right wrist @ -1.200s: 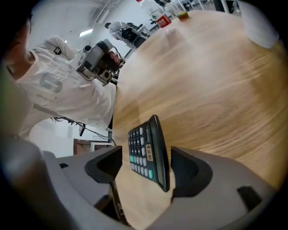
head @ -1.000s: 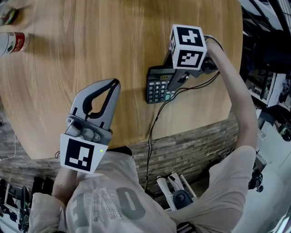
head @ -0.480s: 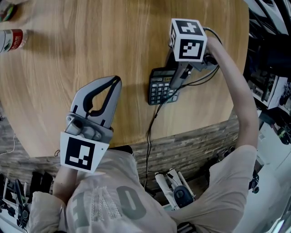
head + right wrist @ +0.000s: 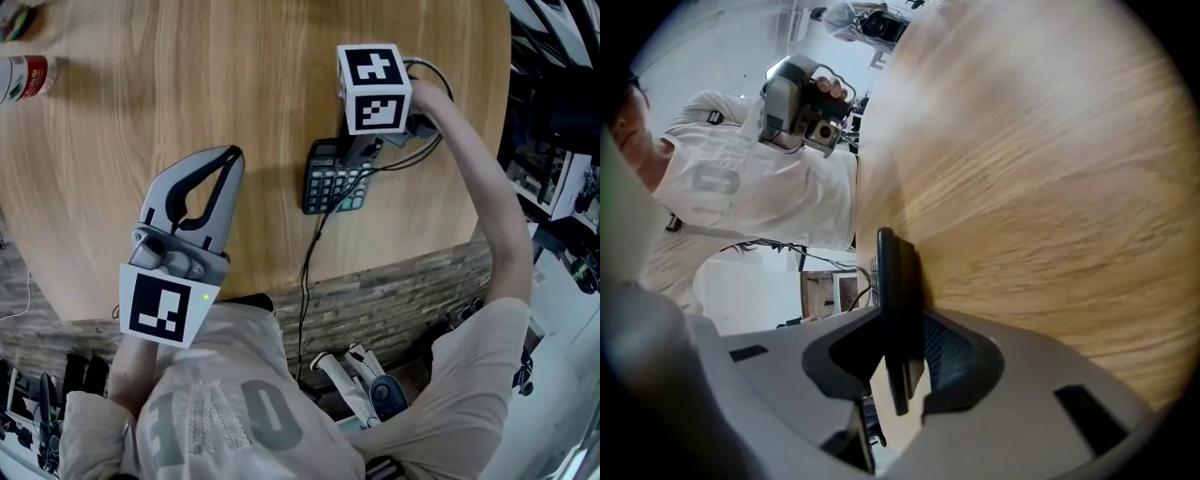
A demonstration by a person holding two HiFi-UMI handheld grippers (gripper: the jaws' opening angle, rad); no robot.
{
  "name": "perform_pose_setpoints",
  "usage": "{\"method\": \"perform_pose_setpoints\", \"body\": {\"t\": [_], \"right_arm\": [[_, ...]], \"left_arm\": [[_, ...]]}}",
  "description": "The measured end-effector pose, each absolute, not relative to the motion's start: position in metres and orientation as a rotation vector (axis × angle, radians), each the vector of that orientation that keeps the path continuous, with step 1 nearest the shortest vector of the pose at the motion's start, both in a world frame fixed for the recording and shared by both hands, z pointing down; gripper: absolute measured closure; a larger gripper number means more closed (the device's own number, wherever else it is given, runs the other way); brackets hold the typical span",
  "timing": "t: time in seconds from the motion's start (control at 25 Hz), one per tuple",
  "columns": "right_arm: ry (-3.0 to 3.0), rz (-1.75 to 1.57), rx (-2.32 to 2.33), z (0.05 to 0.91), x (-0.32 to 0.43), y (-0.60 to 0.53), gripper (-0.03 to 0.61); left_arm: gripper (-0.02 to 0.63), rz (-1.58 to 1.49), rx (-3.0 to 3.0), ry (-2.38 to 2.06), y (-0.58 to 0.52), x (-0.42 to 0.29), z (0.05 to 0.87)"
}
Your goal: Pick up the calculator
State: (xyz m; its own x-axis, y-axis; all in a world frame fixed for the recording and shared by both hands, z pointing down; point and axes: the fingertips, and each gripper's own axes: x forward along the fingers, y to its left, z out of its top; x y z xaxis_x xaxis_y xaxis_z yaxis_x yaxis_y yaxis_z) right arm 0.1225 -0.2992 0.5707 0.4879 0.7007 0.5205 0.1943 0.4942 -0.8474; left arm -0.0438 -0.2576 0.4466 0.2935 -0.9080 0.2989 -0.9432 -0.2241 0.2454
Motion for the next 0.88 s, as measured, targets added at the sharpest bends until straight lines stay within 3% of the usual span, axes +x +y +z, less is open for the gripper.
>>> {"method": "perform_pose_setpoints", "body": {"t": [0.52,0.88], "right_arm": [[-1.217,0.236,-0.921,0.548,0.112,-0.302,0.479],[-1.793,0.22,-0.638,0.481,0.025,-0.302,0.483]], "left_arm": [[0.604,0.144,2.224,-1.755,-0.246,-0.055,0.418],[0.604,0.097,2.252,-1.928,-0.225,-0.086,0.377]]}}
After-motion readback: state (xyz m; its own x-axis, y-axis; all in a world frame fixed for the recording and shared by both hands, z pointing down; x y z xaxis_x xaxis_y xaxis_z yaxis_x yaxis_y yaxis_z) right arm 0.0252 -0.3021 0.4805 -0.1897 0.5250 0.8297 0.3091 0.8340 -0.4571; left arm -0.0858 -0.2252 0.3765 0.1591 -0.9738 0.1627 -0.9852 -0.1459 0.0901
